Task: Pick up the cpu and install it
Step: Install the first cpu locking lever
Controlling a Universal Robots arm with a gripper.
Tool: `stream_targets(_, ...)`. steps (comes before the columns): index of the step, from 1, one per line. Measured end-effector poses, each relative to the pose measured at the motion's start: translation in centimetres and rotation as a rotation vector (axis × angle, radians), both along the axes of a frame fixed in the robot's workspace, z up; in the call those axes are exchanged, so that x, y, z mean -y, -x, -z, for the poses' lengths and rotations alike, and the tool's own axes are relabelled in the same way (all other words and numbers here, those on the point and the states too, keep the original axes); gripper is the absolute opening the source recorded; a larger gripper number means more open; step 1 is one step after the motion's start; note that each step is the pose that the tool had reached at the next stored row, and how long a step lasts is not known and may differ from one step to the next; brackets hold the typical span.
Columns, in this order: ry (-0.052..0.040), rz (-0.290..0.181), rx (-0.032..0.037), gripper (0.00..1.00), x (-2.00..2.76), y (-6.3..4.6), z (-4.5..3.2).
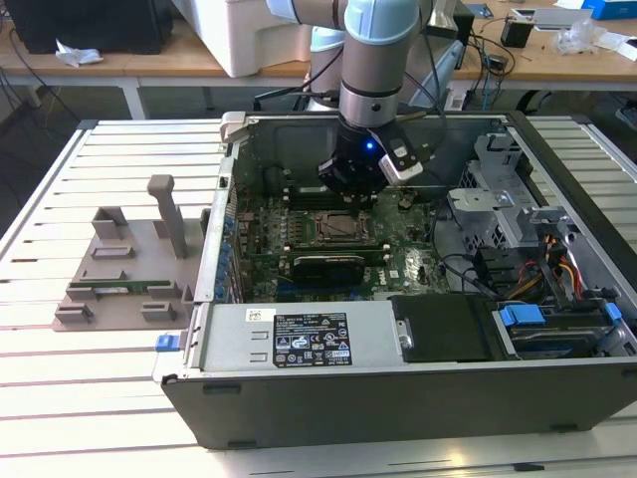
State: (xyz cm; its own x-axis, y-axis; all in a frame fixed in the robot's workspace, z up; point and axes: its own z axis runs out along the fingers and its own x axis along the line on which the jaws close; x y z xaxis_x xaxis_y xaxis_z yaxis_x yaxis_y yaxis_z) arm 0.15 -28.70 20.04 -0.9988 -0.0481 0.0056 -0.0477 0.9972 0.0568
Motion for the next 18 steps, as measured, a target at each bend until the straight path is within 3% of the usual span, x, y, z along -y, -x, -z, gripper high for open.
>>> stream_targets(4, -0.0104, 0.0, 0.0002, 0.11, -0.05, 0.0, 0.02)
stream_targets(8, -0.0113, 0.0, 0.0019, 0.11, -0.05, 0.0, -0.38)
stream_targets(11, -0.0052, 0.0, 0.0027, 0.11, -0.03, 0.0, -1.25)
stream_targets(12, 0.0087, 0.0, 0.0042, 0.11, 0.32, 0.0, -1.54)
stream_targets(13, 0.013, 0.0, 0.004, 0.11, 0.47, 0.0, -1.54)
stream_targets(16, 0.0129, 0.0, 0.0041, 0.11, 0.51, 0.1, -1.55)
stream_targets(18, 0.0131, 0.0, 0.004, 0.11, 1.0, 0.1, -1.55)
